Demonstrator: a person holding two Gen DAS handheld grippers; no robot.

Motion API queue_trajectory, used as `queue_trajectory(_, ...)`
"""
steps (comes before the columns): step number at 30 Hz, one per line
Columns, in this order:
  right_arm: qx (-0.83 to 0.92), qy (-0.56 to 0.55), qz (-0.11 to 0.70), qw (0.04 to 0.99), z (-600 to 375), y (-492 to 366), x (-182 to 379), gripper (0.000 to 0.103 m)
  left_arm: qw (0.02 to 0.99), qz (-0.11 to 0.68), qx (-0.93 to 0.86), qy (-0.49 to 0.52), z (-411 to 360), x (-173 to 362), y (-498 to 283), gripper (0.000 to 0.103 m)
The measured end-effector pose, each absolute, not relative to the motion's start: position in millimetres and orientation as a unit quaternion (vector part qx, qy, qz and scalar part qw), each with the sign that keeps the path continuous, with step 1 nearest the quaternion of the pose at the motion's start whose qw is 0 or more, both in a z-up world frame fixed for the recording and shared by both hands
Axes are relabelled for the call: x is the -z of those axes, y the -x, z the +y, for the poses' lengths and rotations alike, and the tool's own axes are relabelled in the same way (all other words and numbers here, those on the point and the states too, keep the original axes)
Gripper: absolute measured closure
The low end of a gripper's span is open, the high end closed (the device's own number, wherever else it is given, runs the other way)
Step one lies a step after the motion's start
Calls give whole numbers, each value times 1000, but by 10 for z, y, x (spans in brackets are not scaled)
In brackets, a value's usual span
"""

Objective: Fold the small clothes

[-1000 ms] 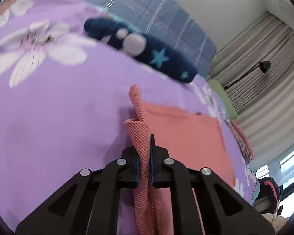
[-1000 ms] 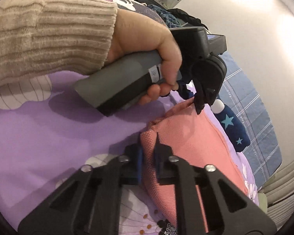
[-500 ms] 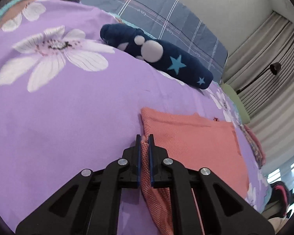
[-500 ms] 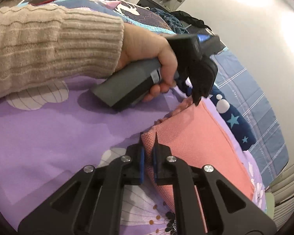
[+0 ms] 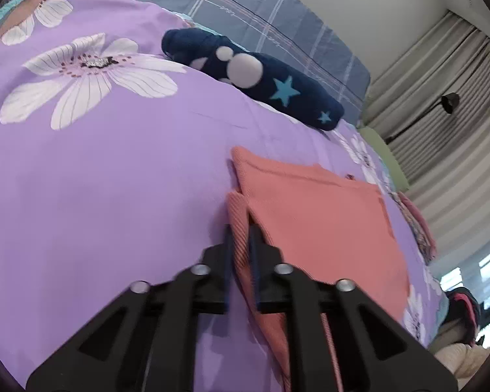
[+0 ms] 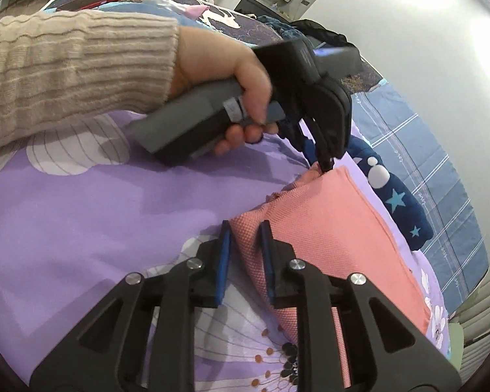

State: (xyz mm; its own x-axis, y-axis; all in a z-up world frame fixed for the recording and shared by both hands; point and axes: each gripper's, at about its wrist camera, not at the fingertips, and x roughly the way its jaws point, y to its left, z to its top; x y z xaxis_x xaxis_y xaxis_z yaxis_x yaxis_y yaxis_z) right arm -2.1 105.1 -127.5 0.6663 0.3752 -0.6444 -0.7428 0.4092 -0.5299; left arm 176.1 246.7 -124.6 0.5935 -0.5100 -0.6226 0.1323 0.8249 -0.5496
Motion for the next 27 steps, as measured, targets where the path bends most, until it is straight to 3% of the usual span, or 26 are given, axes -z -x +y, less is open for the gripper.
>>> queue_trajectory(9,-343,405,216,820,887,76,1155,82,873,371,160,272,2758,1126,-1670,99)
queue_trajectory(11,-336,399,223,823,812,43,1144,78,867,377,182,269,2721,1086,-1593,83)
queue_trajectory(12,-333,398,226,825,788,27,1140,78,865,386,187,261,2675,1083,-1556,58)
queue_trajectory(13,-328,397,229,826,754,14,1144,76,864,398,188,244,2603,1089,-1514,43)
queue_trajectory(16,-311,405,228,829,732,-1,1169,68,860,412,206,218,2442,1137,-1453,38)
queue_trajectory(19,-307,414,236,824,814,-30,1228,67,859,406,219,222,2345,1173,-1471,33)
queue_trajectory(21,-311,427,224,819,942,-12,1270,72,859,405,221,224,2305,1201,-1528,33)
queue_trajectory(23,-316,442,214,811,1057,15,1328,92,857,403,223,232,2308,1211,-1575,34)
queue_trajectory(24,-318,451,211,807,1109,44,1360,97,856,403,223,235,2308,1214,-1591,34)
queue_trajectory(27,-330,467,190,798,1149,171,1370,98,857,402,222,233,2312,1223,-1590,38)
